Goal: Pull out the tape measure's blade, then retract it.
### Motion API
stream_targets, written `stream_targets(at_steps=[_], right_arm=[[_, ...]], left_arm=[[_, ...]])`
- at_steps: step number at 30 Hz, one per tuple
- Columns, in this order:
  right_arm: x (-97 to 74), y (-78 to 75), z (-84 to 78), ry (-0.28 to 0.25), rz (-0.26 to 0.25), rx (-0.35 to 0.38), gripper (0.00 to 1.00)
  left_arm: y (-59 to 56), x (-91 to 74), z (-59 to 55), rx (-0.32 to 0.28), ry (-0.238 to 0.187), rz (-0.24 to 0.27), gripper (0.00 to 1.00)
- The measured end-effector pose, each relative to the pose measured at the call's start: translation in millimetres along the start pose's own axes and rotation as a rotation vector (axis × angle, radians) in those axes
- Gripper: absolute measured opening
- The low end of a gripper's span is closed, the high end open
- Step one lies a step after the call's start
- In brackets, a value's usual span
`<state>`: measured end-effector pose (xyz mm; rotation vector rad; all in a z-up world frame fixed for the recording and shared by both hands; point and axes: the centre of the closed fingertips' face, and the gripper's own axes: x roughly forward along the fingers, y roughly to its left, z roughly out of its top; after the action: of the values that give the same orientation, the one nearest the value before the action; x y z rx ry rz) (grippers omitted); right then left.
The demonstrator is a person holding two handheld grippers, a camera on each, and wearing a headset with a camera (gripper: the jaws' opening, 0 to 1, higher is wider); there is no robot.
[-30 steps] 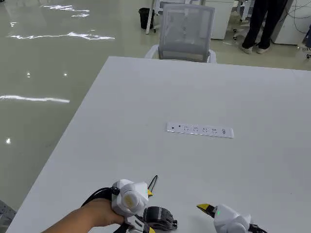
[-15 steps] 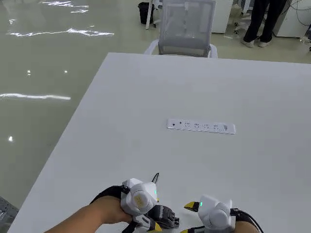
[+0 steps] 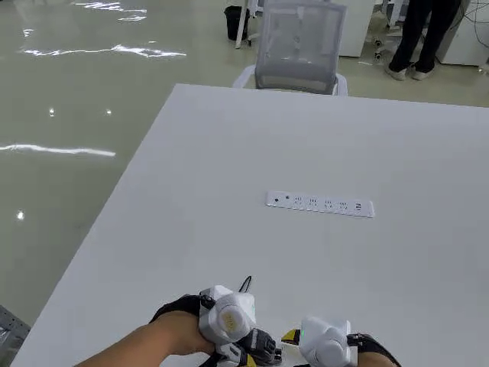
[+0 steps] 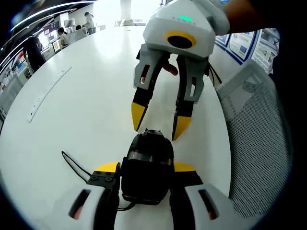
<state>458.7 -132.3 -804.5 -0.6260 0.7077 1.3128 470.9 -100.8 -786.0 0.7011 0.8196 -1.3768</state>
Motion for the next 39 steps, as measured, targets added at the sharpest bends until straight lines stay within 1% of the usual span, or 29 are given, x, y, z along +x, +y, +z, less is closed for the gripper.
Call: stream_targets(at_steps=[2, 3, 5, 6, 7, 8, 10, 11, 12, 16, 19, 22, 24, 25, 29, 33, 36, 39], right_arm=[[0.4, 0.3, -0.1, 0.005, 0.003, -0.003, 0.35], [1.7, 0.1, -0.9, 0.004, 0.006, -0.001, 0.34], [3.2, 0.5, -0.9, 0.009, 0.011, -0.003, 0.32], [3.6, 0.4, -1.0, 0.011, 0.011, -0.007, 0.31], [5.1, -0.2, -1.7, 0.012, 0.011, -0.011, 0.31], [6.2, -0.5, -2.2, 0.014, 0.012, -0.017, 0.28], [5.5, -0.5, -3.6, 0.035, 0.014, -0.053, 0.23], [6.7, -1.2, -3.9, 0.036, 0.012, -0.050, 0.20], [6.8, -1.4, -4.1, 0.038, 0.016, -0.052, 0.21], [6.3, -5.0, -2.1, 0.047, 0.010, -0.059, 0.16], [7.8, -3.7, 0.9, 0.045, 0.019, -0.048, 0.17], [12.0, -2.9, 0.3, 0.063, 0.020, -0.032, 0.20], [10.7, -6.2, -0.7, 0.077, 0.003, -0.071, 0.17], [10.8, -3.9, -1.7, 0.080, 0.007, -0.067, 0.15], [13.4, -5.3, -2.0, 0.091, 0.007, -0.062, 0.15], [14.6, -6.4, -3.5, 0.103, 0.019, -0.011, 0.16], [14.6, -6.0, -3.4, 0.107, 0.020, -0.003, 0.15], [14.7, -5.6, -3.6, 0.126, 0.022, 0.009, 0.14]], left_arm=[[-0.1, 0.7, 0.0, 0.006, 0.003, -0.001, 0.37], [-0.4, 1.8, -0.7, 0.027, 0.011, 0.006, 0.36], [1.9, 3.3, -3.1, 0.115, 0.037, 0.032, 0.35], [2.3, 3.8, -4.2, 0.137, 0.049, 0.043, 0.34], [2.3, 4.4, -3.7, 0.140, 0.052, 0.046, 0.34], [1.2, 4.1, -3.2, 0.122, 0.045, 0.035, 0.34], [2.9, 3.4, -3.7, 0.126, 0.028, 0.028, 0.33], [3.3, 3.6, -3.3, 0.120, 0.027, 0.026, 0.33], [3.6, 4.0, -3.2, 0.117, 0.028, 0.025, 0.33], [3.6, 4.9, -3.6, 0.112, 0.040, 0.022, 0.33], [4.1, 5.2, -3.5, 0.106, 0.043, 0.018, 0.33], [4.1, 6.2, -3.0, 0.098, 0.051, 0.020, 0.33], [3.6, 5.8, -3.8, 0.099, 0.058, 0.018, 0.33], [3.9, 5.7, -3.7, 0.098, 0.058, 0.018, 0.33], [3.9, 5.6, -4.4, 0.093, 0.059, 0.019, 0.33], [4.2, 5.7, -4.7, 0.088, 0.058, 0.020, 0.33], [4.5, 5.7, -4.8, 0.087, 0.059, 0.022, 0.33], [5.0, 5.7, -4.6, 0.087, 0.054, 0.024, 0.33]])
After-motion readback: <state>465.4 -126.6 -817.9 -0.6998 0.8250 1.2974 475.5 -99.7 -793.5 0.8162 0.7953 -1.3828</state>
